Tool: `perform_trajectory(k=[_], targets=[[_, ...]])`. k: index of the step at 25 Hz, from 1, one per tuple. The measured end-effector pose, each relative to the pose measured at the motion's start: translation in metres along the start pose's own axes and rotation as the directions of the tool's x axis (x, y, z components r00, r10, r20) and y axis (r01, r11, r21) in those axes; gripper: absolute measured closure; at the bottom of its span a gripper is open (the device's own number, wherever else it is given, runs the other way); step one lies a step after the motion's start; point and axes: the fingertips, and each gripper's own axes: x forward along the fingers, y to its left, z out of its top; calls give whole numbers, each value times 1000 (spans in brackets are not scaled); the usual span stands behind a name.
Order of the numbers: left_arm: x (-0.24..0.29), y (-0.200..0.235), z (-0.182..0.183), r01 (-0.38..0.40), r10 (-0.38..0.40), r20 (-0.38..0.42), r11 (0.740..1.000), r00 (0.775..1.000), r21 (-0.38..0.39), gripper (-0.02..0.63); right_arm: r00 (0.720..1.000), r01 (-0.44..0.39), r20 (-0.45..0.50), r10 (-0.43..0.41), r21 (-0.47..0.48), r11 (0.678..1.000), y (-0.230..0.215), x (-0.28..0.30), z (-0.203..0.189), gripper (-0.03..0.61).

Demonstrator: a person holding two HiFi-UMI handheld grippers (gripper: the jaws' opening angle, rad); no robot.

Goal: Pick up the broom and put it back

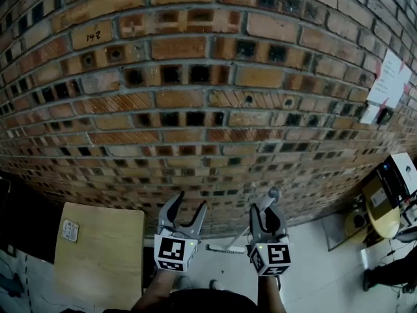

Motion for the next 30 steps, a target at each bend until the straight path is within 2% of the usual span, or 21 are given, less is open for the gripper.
perform_trajectory(k=[4,9,13,21,25,30], targets=[[18,-33,-1,85,-85,0,996,996,-14,367,999,48,-10,-48,6,999,-27,-18,-6,469],[39,-81,-7,205,-205,-7,979,979,-17,368,990,141,-32,-141,17,990,-66,-47,-17,471],[54,-119,-11,295,-296,-16,955,955,-26,368,975,218,-53,-217,24,976,-96,-71,-28,471],[77,-193,-35,446,-448,-69,894,891,-36,368,952,287,-114,-284,13,958,-138,-108,-59,470],[86,-217,-58,484,-487,-115,873,866,-58,368,935,306,-190,-298,14,952,-152,-119,-93,469],[105,-229,-104,472,-479,-188,878,858,-81,368,918,290,-292,-269,31,957,-165,-120,-152,469]])
